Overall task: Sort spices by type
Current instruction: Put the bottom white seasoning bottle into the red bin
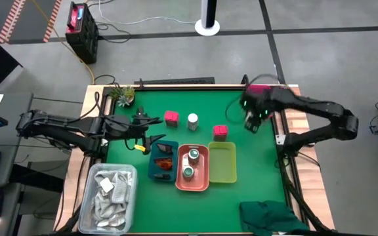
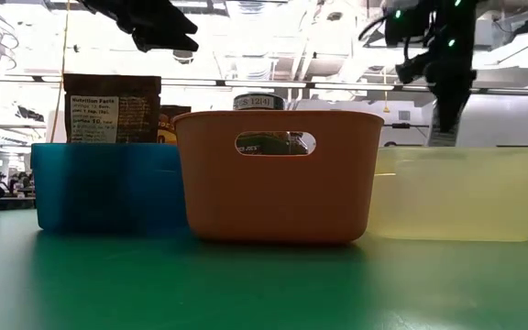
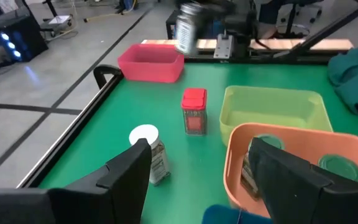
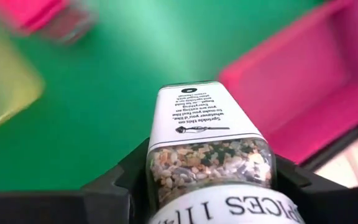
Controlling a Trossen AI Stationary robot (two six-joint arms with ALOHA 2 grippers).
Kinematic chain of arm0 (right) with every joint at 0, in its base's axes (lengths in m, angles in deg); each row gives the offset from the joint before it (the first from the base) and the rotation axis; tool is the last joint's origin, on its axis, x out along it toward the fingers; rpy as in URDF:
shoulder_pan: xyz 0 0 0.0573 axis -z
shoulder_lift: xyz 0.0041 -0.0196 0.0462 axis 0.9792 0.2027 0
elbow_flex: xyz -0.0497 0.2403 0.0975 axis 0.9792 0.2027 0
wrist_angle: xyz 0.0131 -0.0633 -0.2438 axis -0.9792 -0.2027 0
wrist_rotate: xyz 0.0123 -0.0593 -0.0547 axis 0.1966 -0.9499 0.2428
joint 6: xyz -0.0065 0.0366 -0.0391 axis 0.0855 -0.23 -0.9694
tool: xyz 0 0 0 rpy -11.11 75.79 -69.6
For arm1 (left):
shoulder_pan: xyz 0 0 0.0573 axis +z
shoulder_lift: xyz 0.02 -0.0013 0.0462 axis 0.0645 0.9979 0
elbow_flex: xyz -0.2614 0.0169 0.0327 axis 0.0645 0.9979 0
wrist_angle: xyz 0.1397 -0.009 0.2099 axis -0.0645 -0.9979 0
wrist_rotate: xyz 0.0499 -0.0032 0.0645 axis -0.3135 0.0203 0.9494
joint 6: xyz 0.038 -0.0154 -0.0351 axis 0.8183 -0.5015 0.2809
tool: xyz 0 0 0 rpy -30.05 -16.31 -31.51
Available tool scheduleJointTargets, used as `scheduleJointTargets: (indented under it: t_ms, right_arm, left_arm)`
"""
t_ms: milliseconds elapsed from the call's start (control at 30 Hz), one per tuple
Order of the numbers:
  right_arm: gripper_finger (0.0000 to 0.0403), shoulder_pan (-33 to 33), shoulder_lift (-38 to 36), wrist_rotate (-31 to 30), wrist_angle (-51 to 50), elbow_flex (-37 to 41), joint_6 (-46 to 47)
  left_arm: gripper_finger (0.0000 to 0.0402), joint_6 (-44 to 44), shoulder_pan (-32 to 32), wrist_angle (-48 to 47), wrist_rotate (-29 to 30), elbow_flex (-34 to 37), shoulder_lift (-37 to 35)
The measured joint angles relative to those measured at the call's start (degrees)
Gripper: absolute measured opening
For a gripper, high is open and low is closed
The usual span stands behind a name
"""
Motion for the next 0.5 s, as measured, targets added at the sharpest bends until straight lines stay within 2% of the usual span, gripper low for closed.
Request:
scheduleJointTargets:
  t_ms: [133,267,500]
  right_arm:
    - [0.0225,13.0,0.0,-0.1,2.5,-0.1,-6.1]
    - [0.0225,22.1,0.0,-0.1,6.4,-0.1,-8.2]
    - [0.0225,28.9,6.3,0.0,9.8,-1.2,-9.4]
  left_arm:
    - [0.0256,0.7,0.0,-1.1,0.0,0.0,0.0]
    - [0.0256,1.1,0.0,-1.1,0.0,0.0,0.0]
    - [0.0256,2.1,0.0,-1.1,0.4,0.0,0.0]
